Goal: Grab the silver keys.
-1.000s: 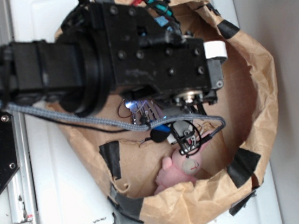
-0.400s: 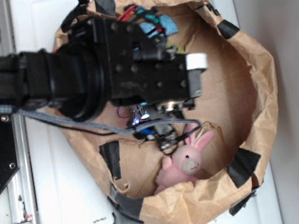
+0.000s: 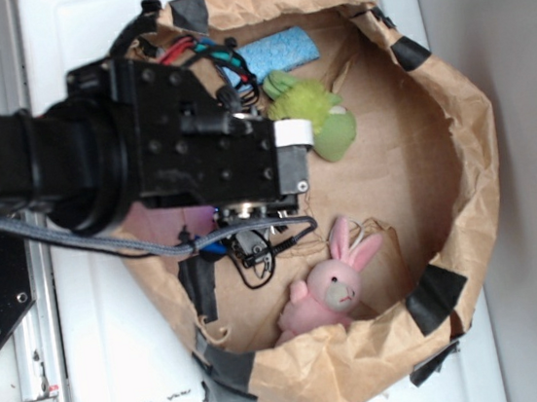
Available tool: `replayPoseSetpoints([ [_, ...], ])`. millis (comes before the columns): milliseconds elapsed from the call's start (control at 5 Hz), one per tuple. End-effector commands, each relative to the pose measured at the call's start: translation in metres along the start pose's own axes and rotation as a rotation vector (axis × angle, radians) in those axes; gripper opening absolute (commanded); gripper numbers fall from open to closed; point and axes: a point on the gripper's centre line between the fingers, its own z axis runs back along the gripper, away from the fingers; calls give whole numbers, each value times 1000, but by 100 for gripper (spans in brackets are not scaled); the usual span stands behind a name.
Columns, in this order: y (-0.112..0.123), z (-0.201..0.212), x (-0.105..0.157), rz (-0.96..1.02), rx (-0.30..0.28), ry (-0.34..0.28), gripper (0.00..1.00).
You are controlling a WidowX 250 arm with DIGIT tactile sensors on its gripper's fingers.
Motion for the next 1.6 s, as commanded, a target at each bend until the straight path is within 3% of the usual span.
replayPoseSetpoints([
  [0,1,7,2,-17,-12,0,0],
  [600,7,20,3,-2,-44,10,0],
  [800,2,51,11,30,-71,47,0],
  [1000,4,99,21,50,-317,108,0],
  [1200,13,149,14,7,-501,-2,0],
  [1400,6,159,15,11,-411,-43,0],
])
